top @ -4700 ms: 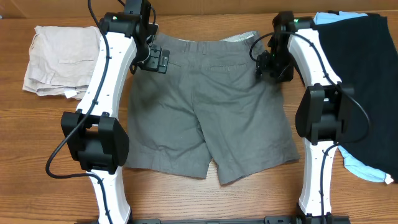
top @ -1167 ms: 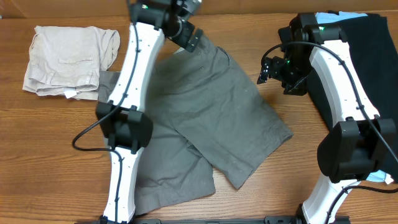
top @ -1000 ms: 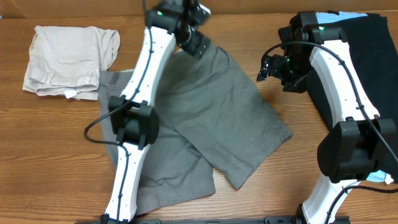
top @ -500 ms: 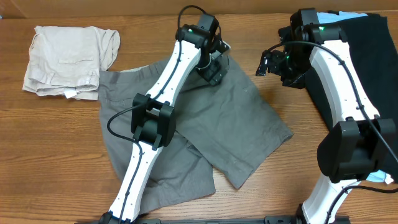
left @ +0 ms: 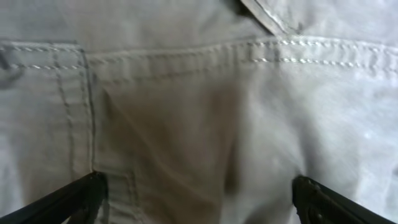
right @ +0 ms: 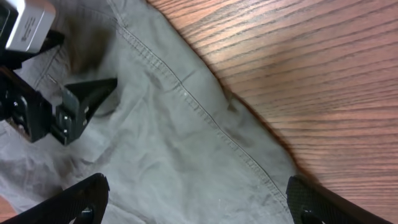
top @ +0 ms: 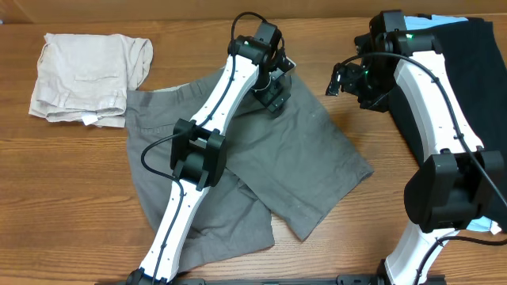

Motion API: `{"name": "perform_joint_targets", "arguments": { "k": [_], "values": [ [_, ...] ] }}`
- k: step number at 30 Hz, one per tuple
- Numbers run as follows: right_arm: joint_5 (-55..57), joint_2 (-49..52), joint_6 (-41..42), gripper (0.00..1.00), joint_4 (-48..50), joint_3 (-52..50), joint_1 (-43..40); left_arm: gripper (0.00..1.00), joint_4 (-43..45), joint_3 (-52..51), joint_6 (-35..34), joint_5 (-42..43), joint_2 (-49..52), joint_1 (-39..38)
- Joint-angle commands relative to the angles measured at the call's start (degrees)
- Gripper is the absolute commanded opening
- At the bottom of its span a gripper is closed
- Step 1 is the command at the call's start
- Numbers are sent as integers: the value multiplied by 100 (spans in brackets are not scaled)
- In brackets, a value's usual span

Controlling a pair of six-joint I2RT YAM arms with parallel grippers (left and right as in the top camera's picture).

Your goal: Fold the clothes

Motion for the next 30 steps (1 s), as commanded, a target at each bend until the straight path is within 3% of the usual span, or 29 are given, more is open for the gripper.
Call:
{"name": "perform_joint_targets", "arguments": {
  "k": [1, 8, 13, 19, 25, 30],
  "values": [
    [140, -120, -33, 95, -22, 2, 4, 100, 173, -55, -262, -516, 625, 46],
    [160, -120, -31, 95, -127, -2, 4, 100, 839, -55, -1134, -590, 802, 468],
    [155, -109, -7, 96, -20, -133, 4, 100, 1626, -48, -2306, -529, 796, 901],
    [155, -79, -7, 96, 203, -752, 4, 100, 2140, -28, -3067, 354, 796, 1432],
    [68, -46, 33, 96, 964, -1429, 4, 100, 1803, 378, -3038, 737, 734, 1674],
    [66, -33, 168, 97, 1987, -1939, 4, 100, 918, 1285, -2986, 732, 636, 1679]
  ]
}}
